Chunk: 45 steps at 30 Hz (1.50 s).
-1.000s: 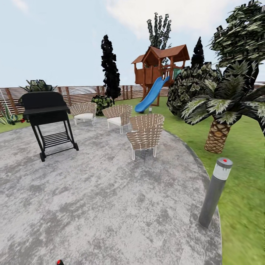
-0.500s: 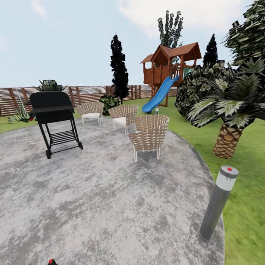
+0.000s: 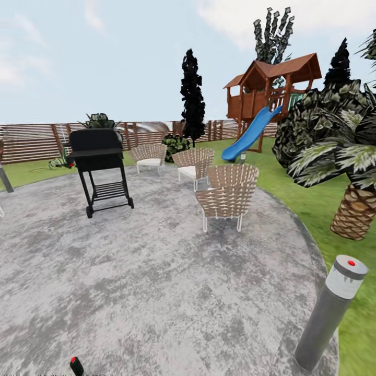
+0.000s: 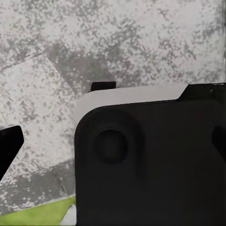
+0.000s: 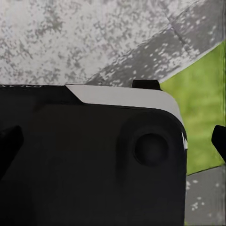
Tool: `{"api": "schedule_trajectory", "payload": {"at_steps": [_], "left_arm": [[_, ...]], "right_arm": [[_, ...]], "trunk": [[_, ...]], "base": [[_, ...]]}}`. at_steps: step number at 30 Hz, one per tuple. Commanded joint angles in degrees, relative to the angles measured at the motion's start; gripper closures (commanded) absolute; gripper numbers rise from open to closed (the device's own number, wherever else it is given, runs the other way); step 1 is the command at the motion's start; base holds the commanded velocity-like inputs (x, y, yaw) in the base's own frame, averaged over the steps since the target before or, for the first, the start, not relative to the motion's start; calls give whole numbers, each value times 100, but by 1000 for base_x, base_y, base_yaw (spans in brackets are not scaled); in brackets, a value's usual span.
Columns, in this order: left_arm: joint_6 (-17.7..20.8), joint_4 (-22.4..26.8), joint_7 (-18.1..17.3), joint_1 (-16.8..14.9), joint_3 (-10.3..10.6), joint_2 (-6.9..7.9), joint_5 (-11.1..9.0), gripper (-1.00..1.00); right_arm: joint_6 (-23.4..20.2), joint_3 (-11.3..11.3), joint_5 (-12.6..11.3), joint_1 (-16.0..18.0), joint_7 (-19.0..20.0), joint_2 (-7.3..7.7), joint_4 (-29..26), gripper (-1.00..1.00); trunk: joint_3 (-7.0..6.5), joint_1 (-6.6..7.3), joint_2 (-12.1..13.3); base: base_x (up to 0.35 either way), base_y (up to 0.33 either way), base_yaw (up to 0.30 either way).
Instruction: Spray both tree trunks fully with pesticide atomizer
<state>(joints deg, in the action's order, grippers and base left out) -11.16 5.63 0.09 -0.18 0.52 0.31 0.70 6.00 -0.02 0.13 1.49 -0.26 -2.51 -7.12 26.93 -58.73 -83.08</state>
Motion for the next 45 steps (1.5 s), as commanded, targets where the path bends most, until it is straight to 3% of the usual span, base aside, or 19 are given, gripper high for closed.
{"api": "schedule_trajectory", "payload": {"at_steps": [1, 21, 34, 45], "left_arm": [[2, 0, 0, 0, 0, 1, 0, -100], [7, -1, -24, 0, 19, -17, -1, -100], [34, -29, -62, 0, 15, -24, -10, -100], [27, -35, -19, 0, 9, -14, -8, -100]], "right_arm": [[-1, 2, 2, 0, 0, -1, 0, -100], [-2, 2, -4, 0, 0, -4, 0, -100], [-2, 10, -4, 0, 0, -4, 0, -100], [-2, 10, -4, 0, 0, -4, 1, -100]], "trunk": [[0, 0, 0], [0, 0, 0], [0, 0, 0], [0, 0, 0]], "base": [[122, -313, 277], [129, -295, 280], [25, -21, 280], [272, 0, 281]]}}
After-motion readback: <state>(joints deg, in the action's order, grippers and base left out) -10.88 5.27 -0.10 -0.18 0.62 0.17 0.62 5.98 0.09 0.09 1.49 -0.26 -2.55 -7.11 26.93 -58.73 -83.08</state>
